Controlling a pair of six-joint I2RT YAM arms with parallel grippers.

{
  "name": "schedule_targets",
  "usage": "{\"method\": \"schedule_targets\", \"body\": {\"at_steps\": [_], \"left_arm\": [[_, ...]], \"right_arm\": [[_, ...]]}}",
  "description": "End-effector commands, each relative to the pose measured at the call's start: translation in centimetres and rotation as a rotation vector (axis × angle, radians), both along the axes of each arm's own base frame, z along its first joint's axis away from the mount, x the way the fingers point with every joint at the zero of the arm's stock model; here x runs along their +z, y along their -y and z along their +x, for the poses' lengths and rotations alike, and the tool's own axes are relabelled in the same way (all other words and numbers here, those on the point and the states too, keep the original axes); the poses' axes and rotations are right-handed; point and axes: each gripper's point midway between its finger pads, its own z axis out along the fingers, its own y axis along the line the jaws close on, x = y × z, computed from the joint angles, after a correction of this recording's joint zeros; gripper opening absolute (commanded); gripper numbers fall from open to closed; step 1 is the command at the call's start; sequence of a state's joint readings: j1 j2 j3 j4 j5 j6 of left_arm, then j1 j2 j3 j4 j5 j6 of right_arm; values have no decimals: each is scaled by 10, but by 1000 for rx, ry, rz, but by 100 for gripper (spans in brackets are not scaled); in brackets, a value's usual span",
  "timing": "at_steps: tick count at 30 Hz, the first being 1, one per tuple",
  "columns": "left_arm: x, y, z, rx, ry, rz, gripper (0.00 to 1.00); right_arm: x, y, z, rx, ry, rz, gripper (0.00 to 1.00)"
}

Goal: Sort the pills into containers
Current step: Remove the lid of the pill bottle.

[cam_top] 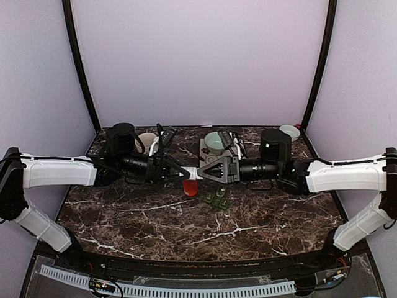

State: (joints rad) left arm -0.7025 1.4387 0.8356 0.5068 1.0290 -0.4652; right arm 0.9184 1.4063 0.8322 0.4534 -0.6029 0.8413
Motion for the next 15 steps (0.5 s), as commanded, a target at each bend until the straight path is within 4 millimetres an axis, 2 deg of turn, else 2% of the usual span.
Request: {"method": "schedule_targets", "body": {"at_steps": [1,7,9,15], "left_arm": [[29,0,0,-29,21,-64,0],[60,-4,-14,-95,-22,-97,0],[72,-8,-21,-117,-38,-116,0],[98,-22,-42,-168,-66,-156,0]], "right_arm": [[23,-8,-12,69,82,46,3],[42,-13,-26,111,269,10,0],[45,-16,-35,130,339,-22,0],[53,-23,-43,117,538,-125,0]]}}
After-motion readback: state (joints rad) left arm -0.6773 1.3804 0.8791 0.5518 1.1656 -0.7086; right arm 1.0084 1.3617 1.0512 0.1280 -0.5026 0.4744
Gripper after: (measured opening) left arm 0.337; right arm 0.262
